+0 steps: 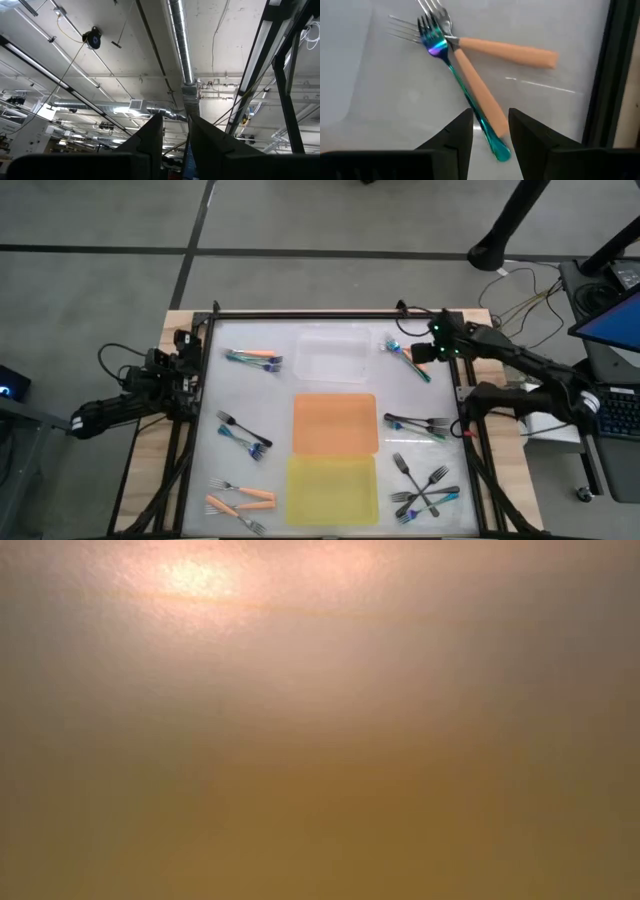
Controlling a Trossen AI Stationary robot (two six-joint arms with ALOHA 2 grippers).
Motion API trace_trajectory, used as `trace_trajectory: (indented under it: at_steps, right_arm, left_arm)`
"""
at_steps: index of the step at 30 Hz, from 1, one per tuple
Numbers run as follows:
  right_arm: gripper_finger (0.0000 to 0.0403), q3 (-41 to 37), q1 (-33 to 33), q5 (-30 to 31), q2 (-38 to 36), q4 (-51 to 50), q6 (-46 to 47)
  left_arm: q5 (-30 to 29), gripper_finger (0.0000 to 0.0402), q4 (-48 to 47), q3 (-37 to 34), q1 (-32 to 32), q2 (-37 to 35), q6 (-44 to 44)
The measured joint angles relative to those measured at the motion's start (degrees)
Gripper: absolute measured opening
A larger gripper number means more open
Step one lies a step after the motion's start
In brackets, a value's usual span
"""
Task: Sort silverware by color (type)
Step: Put the orange fork into the white bin
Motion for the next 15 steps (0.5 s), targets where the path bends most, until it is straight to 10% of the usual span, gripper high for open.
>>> trace_trajectory:
  at_steps: [15]
  right_arm:
    - [0.0116,9.38,-0.04,6.12,18.38,-0.08,-20.24]
  left_arm:
    - [0.00,0.0075,-0.50,0.02,0.00,0.00,0.00]
